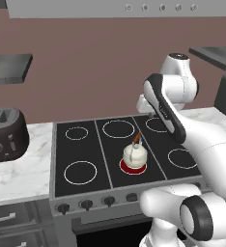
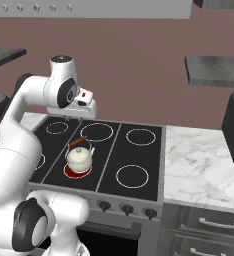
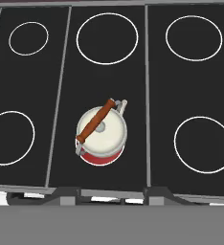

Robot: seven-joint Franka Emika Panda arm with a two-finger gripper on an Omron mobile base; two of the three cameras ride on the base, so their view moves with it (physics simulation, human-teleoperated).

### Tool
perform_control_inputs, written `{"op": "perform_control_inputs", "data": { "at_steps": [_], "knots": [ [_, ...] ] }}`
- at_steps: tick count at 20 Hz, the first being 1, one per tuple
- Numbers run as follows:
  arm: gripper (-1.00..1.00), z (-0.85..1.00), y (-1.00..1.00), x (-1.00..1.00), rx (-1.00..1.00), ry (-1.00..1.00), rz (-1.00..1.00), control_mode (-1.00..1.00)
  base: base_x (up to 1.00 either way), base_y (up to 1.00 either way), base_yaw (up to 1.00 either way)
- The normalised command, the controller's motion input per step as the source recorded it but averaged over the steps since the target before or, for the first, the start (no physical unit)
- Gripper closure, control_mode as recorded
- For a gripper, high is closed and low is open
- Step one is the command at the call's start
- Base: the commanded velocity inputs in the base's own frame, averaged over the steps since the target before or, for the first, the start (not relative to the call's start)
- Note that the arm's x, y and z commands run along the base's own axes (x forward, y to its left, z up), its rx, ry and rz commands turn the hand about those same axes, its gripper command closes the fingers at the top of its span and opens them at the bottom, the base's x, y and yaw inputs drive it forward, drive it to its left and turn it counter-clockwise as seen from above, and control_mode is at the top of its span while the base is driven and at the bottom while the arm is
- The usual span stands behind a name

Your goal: Lower the heat of the kettle.

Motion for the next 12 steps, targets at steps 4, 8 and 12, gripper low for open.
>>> {"op": "perform_control_inputs", "data": {
  "at_steps": [4, 8, 12],
  "knots": [
    [-1.0, -0.01, 0.0, -0.01, 0.0, 0.0, 0.0, -1.0, 0.0, 0.0, 0.0],
    [-1.0, 0.0, 0.0, 0.0, 0.0, 0.0, 0.0, 1.0, 0.0, 0.0, -0.01],
    [-1.0, 0.0, 0.0, 0.0, 0.0, 0.0, 0.0, 1.0, 0.0, -0.36, -0.02]
  ]
}}
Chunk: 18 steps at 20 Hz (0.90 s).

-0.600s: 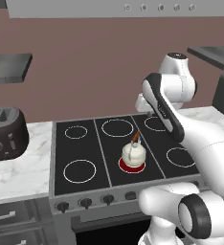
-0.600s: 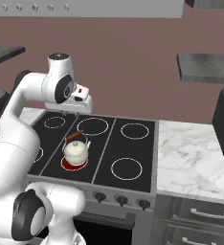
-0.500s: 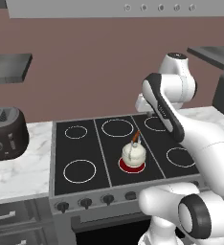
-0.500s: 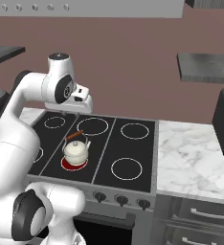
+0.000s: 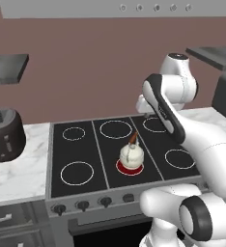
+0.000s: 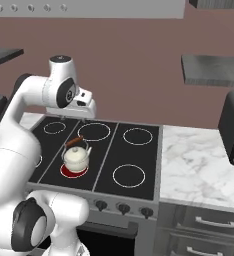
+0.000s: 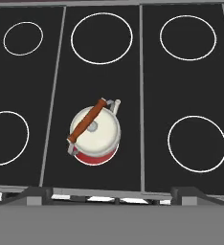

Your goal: Lower the heat of the kettle.

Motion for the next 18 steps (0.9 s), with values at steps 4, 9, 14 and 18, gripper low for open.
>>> {"op": "perform_control_inputs", "data": {
  "at_steps": [4, 9, 14, 18],
  "knots": [
    [-1.0, 0.0, 0.0, 0.0, 0.0, 0.0, 0.0, 1.0, 0.0, -0.61, 0.0],
    [-1.0, 0.0, 0.0, 0.0, 0.0, 0.0, 0.0, 1.0, 0.0, -0.43, 0.0],
    [-1.0, 0.0, 0.0, 0.0, 0.0, 0.0, 0.0, 1.0, 0.02, -0.08, 0.0],
    [-1.0, 0.0, 0.0, 0.0, 0.0, 0.0, 0.0, 1.0, 0.0, 0.0, 0.0]
  ]
}}
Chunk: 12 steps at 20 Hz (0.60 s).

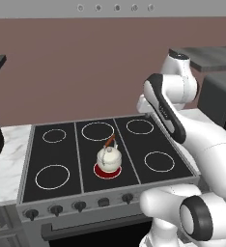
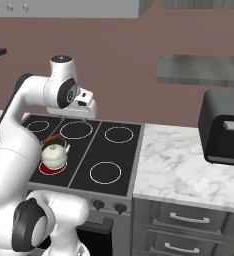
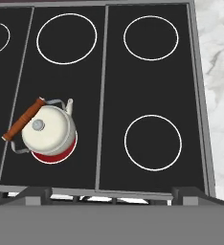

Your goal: Lower the heat of the kettle.

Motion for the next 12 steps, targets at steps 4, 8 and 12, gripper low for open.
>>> {"op": "perform_control_inputs", "data": {
  "at_steps": [4, 8, 12],
  "knots": [
    [-1.0, 0.0, 0.0, 0.0, 0.0, 0.0, 0.0, 1.0, 0.0, 0.0, 0.0],
    [-1.0, 0.0, 0.0, 0.0, 0.0, 0.0, 0.0, 1.0, -0.01, 0.0, 0.0],
    [-1.0, -0.12, 0.17, -0.36, -0.03, 0.0, 0.0, -1.0, 0.0, 0.0, 0.0]
  ]
}}
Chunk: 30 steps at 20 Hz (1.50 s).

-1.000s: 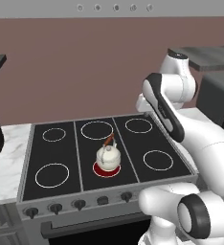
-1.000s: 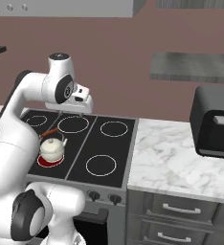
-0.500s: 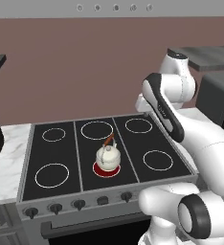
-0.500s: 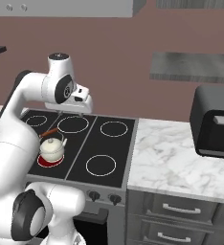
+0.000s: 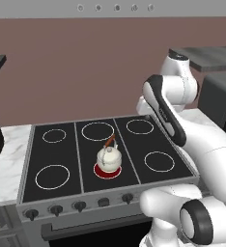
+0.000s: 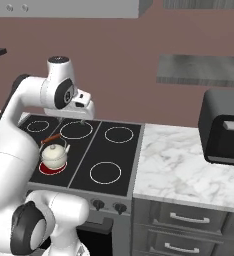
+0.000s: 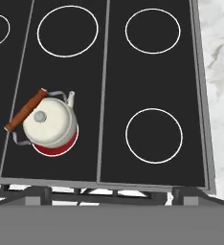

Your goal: Lower the heat of the kettle.

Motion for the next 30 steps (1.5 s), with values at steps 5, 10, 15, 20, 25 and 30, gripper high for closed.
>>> {"op": "perform_control_inputs", "data": {
  "at_steps": [5, 10, 15, 20, 25, 30],
  "knots": [
    [-1.0, -0.4, 0.98, -0.64, -0.29, -0.07, 0.03, -1.0, 0.0, 0.0, 0.0],
    [-1.0, -0.56, 1.0, -0.55, -0.35, -0.13, 0.16, -1.0, 0.0, 0.0, 0.0],
    [-1.0, -0.6, 1.0, -0.33, -0.43, -0.01, 0.21, -1.0, 0.0, 0.0, 0.0],
    [-1.0, -0.49, 0.79, -0.04, -0.5, 0.02, 0.37, -1.0, 0.0, 0.0, 0.0],
    [-1.0, -0.69, 0.68, 0.01, -0.44, 0.03, 0.42, -1.0, 0.0, 0.0, 0.0],
    [-1.0, -0.6, 0.11, -0.08, -0.32, -0.01, 0.44, -1.0, 0.0, 0.0, 0.0]
  ]
}}
